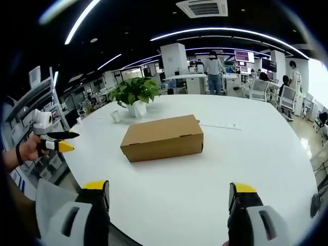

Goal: Operate the shoe box by opening the lid, removing the specified soft item, and placing it in the target area until the item is outside and the box remains undamaged.

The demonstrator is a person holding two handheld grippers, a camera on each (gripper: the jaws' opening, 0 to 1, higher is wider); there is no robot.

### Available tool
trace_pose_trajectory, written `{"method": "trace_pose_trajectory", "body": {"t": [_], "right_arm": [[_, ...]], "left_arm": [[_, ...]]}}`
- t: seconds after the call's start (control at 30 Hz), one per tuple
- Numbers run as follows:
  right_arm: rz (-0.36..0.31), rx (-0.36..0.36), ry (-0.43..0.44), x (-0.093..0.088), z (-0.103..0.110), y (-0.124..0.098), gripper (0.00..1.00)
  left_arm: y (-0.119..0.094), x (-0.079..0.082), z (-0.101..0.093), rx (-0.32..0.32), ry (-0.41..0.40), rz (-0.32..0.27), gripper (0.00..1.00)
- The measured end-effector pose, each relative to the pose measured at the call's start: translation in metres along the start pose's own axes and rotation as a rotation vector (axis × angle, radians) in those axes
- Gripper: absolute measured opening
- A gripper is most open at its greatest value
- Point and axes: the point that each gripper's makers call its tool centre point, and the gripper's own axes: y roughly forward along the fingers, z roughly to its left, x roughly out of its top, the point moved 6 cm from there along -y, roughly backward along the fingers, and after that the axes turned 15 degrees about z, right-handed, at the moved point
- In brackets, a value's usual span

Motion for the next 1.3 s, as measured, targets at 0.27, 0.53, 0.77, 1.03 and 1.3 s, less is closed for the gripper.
{"method": "trace_pose_trajectory", "body": {"t": [0.27,0.53,0.77,1.03,1.3], "right_arm": [[0.008,0.002,0.006,-0.0022,0.0005,0.0011,0.97],[0.001,0.003,0.019,-0.0027,0.0,0.0011,0.96],[-0.008,0.013,0.033,-0.0025,0.0006,0.0015,0.96],[-0.004,0.018,0.033,-0.0037,0.0022,0.0033,0.95],[-0.006,0.019,0.035,-0.0034,0.0023,0.0049,0.95]], "left_arm": [[0.0017,-0.0024,-0.0006,-0.006,-0.006,0.005,0.92],[0.0026,-0.0009,-0.0015,-0.012,-0.008,0.003,0.92],[0.0022,-0.0008,-0.0004,-0.009,-0.009,0.001,0.92],[0.0018,-0.0021,-0.001,-0.009,-0.013,0.003,0.92],[0.0031,-0.0035,-0.0016,-0.011,-0.015,0.008,0.91]]}}
